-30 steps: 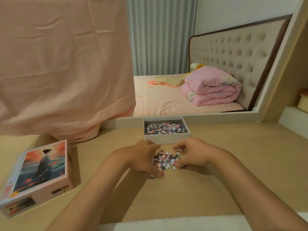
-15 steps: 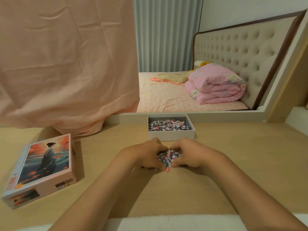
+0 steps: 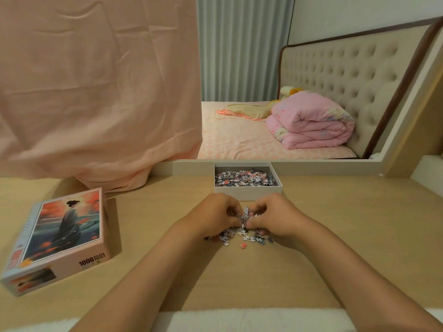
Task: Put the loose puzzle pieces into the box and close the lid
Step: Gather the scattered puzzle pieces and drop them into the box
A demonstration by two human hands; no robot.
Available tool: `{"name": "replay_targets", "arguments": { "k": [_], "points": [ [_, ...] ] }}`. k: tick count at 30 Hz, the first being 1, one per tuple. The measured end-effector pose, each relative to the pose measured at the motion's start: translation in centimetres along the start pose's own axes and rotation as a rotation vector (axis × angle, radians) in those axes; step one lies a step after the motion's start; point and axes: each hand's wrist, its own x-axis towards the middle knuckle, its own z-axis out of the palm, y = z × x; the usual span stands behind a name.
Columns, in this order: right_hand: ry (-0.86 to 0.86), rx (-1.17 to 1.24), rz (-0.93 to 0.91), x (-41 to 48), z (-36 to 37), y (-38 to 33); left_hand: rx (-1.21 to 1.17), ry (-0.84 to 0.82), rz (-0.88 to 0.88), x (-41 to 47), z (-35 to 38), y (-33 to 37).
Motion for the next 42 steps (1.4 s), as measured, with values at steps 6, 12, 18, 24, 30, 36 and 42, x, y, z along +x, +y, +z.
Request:
{"name": "replay_targets", "arguments": {
  "k": [6, 12, 18, 24, 30, 36, 42],
  "points": [
    [0.01, 0.283, 0.041, -0.4, -0.4, -0.6, -0.304, 0.066, -0.035, 0.4, 0.7, -0.6],
    [0.073, 0.189, -0.092, 1.4, -3.3, -3.8, -0.426, 0.171, -0.003, 3.2, -2.0, 0.1],
    [0.243, 0.02, -0.218, 5.9, -4.8, -6.1, -0.181, 0.247, 0.033, 7.5, -4.6, -0.1],
    [0.163, -0.356, -0.247, 8.0, -4.5, -4.3, 0.082, 0.111, -0.001, 8.1, -3.3, -2.9],
    [0.23, -0.454, -0.327, 8.1, -4.2, -3.4, 0.207, 0.135, 0.131, 7.5, -2.3, -2.9],
    [-0.006, -0.724, -0.277, 7.5, -3.7, -2.6, 0.318, 0.035, 0.115, 7.2, -1.8, -3.5],
    [0.101, -0.614, -0.307, 6.1, -4.5, -3.2, 0.291, 0.208, 0.161, 4.6, -2.5, -3.4]
  ]
}}
